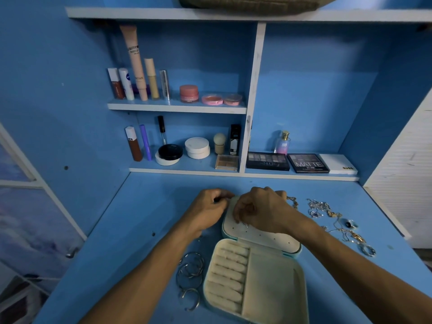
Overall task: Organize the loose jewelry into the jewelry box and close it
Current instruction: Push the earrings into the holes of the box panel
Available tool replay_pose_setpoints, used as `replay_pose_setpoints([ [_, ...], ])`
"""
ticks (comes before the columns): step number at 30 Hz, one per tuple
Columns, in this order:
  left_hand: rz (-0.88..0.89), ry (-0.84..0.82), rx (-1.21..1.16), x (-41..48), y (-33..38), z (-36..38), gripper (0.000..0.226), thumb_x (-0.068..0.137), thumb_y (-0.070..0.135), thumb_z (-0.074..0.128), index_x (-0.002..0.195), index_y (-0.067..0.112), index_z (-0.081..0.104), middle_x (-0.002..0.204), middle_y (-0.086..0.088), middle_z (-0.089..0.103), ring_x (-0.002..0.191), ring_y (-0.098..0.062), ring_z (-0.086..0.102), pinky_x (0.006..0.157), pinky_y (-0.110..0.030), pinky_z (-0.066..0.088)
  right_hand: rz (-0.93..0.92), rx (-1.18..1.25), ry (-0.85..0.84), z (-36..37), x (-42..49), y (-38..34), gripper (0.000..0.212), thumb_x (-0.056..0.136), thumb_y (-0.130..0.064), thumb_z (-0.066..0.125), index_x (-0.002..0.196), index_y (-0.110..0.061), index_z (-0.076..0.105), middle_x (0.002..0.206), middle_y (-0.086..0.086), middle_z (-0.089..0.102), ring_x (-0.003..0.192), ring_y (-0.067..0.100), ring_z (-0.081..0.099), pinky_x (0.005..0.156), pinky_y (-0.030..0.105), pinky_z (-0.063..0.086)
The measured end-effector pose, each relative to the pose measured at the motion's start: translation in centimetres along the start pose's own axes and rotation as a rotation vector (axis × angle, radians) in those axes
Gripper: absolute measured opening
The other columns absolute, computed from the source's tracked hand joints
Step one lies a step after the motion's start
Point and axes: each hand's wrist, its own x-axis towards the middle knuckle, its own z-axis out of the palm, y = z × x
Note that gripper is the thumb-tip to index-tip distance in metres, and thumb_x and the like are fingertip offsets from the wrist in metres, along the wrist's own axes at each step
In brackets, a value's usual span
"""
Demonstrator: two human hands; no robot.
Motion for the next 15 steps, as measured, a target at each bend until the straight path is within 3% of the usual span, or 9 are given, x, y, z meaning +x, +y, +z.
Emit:
replay_pose_setpoints([
  [5, 0.001, 0.023, -0.062, -0.1, 0.0, 0.2, 0.023, 0.101, 0.011, 0.057, 0.118, 0.016, 0.071, 0.108, 0.010, 0.071, 0.098, 0.003, 0.064, 0.076, -0.002, 0.046, -0.008, 0.001, 0.130, 1.0, 0.0, 0.0, 0.018, 0.083, -0.034, 0.064, 0.069, -0.045, 0.063, 0.083, -0.013, 0.060, 0.094, 0.018, 0.056, 0.077, 0.036, 0.026],
  [9, 0.004, 0.025, -0.114, -0.3, -0.1, 0.1, 0.023, 0.100, 0.008, 0.057, 0.117, 0.014, 0.071, 0.103, 0.012, 0.071, 0.086, 0.015, 0.063, 0.075, -0.002, 0.046, -0.031, -0.015, 0.252, 1.6, -0.4, 0.1, 0.005, 0.082, -0.037, 0.069, 0.080, -0.041, 0.069, 0.088, -0.013, 0.057, 0.096, 0.018, 0.050, 0.082, 0.037, 0.029],
  [15, 0.009, 0.027, -0.124, -0.6, -0.7, 0.0, 0.025, 0.100, 0.011, 0.060, 0.122, 0.017, 0.070, 0.112, 0.007, 0.073, 0.091, 0.010, 0.065, 0.080, -0.007, 0.049, -0.053, 0.005, 0.341, 3.0, -0.7, 0.6, 0.007, 0.080, -0.038, 0.066, 0.083, -0.037, 0.072, 0.079, -0.013, 0.059, 0.089, 0.018, 0.052, 0.077, 0.036, 0.027],
])
